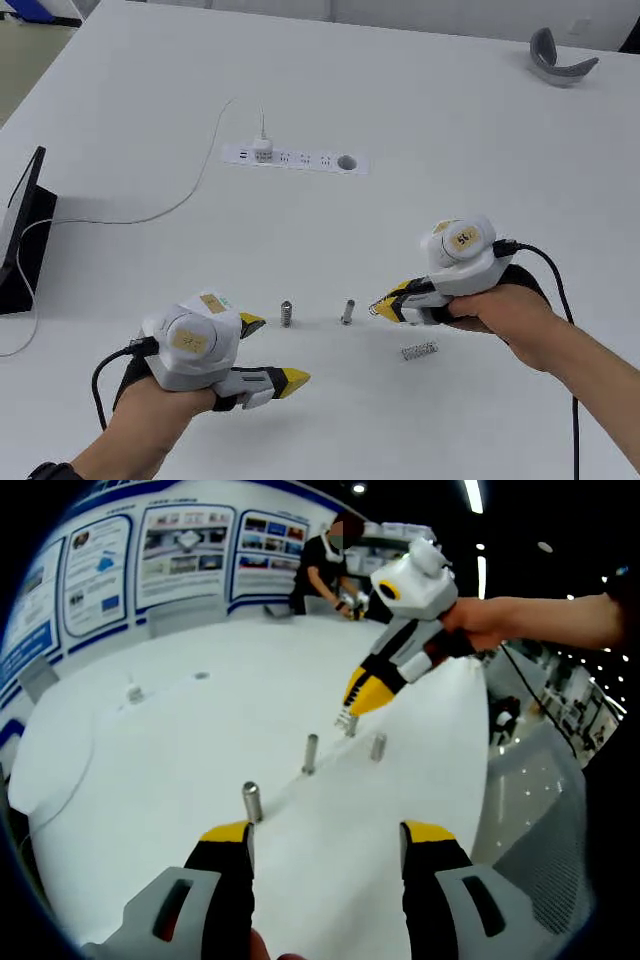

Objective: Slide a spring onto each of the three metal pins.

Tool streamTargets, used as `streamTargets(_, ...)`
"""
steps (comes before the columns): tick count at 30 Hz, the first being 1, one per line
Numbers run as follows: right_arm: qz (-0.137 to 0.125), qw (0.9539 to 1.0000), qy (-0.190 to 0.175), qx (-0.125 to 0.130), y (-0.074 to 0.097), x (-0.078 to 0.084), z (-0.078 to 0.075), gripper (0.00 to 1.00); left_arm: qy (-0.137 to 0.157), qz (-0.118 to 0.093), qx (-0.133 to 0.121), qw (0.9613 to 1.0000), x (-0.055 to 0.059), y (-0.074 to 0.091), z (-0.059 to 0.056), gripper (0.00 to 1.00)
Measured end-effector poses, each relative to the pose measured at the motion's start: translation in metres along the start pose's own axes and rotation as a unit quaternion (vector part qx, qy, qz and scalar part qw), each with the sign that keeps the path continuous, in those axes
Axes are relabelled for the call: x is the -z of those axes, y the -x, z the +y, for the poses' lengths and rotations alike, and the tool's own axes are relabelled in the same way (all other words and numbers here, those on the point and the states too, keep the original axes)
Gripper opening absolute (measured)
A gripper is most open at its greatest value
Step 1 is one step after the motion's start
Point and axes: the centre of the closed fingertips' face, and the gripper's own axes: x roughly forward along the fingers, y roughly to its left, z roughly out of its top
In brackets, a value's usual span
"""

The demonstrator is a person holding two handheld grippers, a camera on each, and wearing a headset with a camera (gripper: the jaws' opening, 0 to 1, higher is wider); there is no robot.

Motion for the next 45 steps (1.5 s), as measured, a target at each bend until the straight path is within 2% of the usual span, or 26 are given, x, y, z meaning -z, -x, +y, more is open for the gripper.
streamTargets(7,-0.001,1.0000,0.007,-0.002,-0.006,-0.005,0.000,0.12,0.005,-0.007,-0.001,1.0000,0.000,0.001,0.000,0.64)
streamTargets(11,0.000,1.0000,0.006,-0.005,-0.009,-0.006,0.001,0.12,0.003,-0.004,-0.003,1.0000,0.002,0.002,0.001,0.65)
streamTargets(25,0.004,0.9998,0.018,-0.013,-0.022,-0.017,0.005,0.12,0.025,-0.002,-0.010,0.9996,0.011,0.008,0.008,0.67)
streamTargets(34,0.017,0.9993,0.031,-0.013,-0.029,-0.016,0.006,0.12,0.033,-0.009,-0.014,0.9993,0.011,0.011,0.013,0.67)
streamTargets(45,0.019,0.9989,0.041,-0.013,-0.037,-0.020,0.006,0.12,0.038,-0.012,-0.018,0.9990,0.010,0.011,0.016,0.67)
